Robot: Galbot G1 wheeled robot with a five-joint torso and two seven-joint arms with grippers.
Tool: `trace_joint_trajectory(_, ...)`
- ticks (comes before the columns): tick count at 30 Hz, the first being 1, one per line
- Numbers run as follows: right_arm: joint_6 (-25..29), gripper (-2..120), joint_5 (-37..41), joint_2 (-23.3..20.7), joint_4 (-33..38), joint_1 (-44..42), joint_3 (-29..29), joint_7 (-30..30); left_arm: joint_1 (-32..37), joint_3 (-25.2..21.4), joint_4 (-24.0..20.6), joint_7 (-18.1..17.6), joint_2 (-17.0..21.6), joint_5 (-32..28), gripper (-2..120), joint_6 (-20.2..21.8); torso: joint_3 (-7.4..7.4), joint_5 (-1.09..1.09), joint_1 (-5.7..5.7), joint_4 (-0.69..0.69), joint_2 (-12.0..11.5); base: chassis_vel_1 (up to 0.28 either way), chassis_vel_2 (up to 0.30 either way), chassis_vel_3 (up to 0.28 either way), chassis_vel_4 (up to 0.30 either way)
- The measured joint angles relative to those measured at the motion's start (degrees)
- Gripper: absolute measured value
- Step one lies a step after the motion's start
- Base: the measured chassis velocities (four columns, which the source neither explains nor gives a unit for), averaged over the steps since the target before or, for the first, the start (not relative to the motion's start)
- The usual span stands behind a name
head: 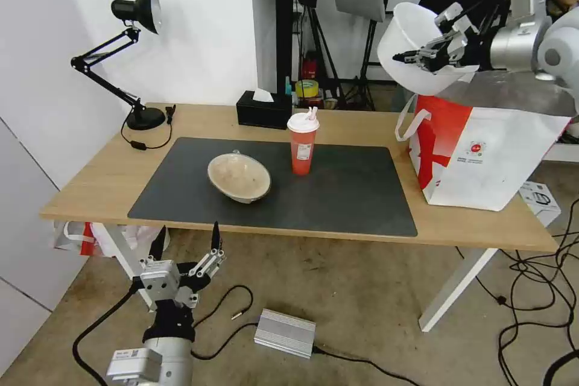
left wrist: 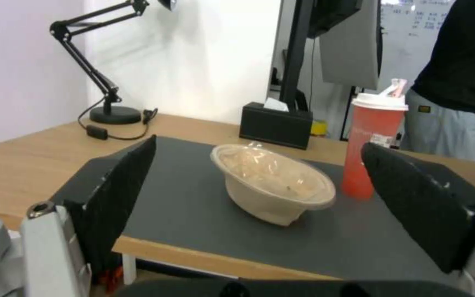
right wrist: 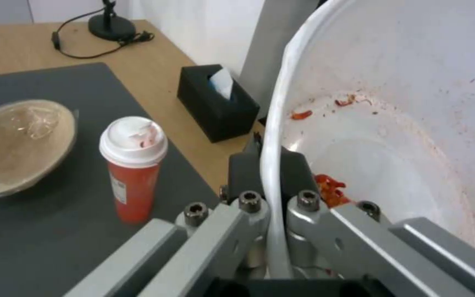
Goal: Pick up the trash from the table and place it into the takeout bag.
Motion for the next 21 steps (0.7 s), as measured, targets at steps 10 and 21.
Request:
trace_joint_trajectory(10,0.4,0,-0.2,-1.2,-1.7,-1.9,2.7,-0.4,-0.3,-0.1,0.2,0.0,0.4,-0.1,100,0.0,0.0,0.0,0.0,0.0,0.0,0.0,0.0,0.0,0.0)
trace_joint_trajectory(21,0.9,0,-0.5,-1.7,-4.4,-3.1,4.7,-0.6,-0.4,0.0,0.4,0.0,0.5,-0.3,100,0.0,0.0,0.0,-0.01,0.0,0.0,0.0,0.0,0.0,0.0)
